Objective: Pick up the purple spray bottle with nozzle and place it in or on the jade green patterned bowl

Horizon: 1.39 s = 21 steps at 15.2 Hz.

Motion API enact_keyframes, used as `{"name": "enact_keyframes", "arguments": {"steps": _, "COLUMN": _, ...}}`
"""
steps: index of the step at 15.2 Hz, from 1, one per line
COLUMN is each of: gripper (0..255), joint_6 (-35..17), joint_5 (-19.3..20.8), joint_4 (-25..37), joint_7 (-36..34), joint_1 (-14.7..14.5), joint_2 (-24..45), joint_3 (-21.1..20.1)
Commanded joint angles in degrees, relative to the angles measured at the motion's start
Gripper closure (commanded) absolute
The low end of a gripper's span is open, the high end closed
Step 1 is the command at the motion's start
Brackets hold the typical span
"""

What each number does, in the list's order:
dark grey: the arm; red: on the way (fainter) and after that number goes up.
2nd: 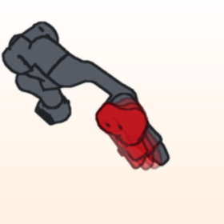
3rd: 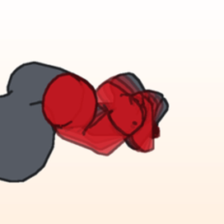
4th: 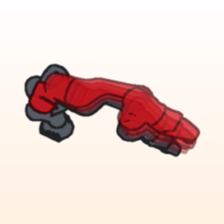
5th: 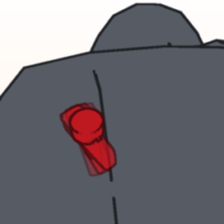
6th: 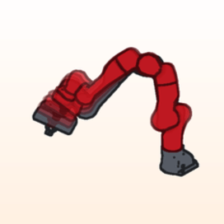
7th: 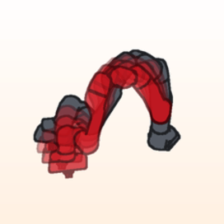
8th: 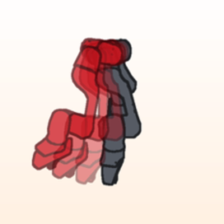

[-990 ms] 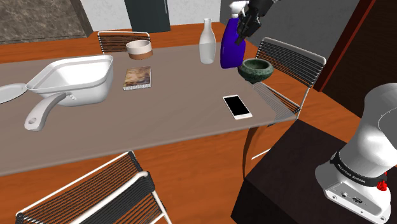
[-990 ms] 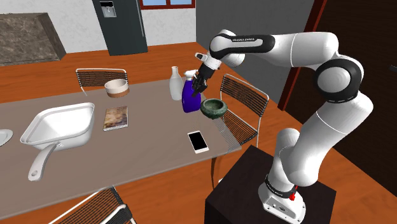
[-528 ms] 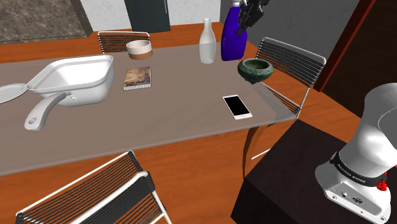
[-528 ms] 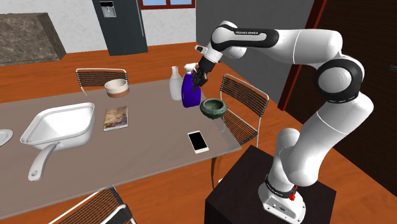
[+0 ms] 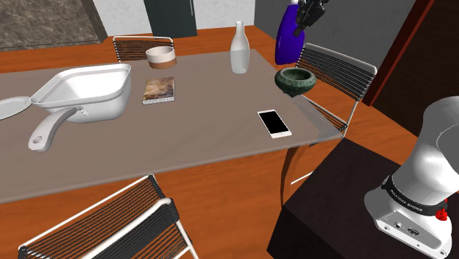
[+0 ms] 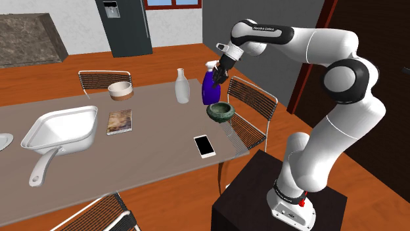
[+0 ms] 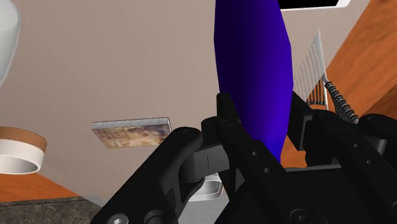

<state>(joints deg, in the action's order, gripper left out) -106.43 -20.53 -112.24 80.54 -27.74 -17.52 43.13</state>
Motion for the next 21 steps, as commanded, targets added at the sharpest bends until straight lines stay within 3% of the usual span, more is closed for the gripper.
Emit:
{"name": "enact_keyframes", "arguments": {"steps": 1, "gripper": 255, "joint_6": 2.0, "joint_5": -0.5, "joint_4": 1.6, "joint_7": 2.9, "joint_1": 0.4, "joint_2": 1.2, "joint_3": 2.7}}
{"name": "enact_keyframes", "arguments": {"steps": 6, "gripper": 255, "joint_6": 8.2, "joint_5": -3.2, "joint_4": 7.3, "joint_7": 11.5, "joint_1": 1.3, "joint_2": 6.3, "joint_3": 11.3}}
{"name": "enact_keyframes", "arguments": {"steps": 21, "gripper": 255, "joint_6": 0.5, "joint_5": -4.2, "joint_4": -1.3, "joint_7": 16.0, "joint_1": 1.4, "joint_2": 6.8, "joint_3": 11.8}}
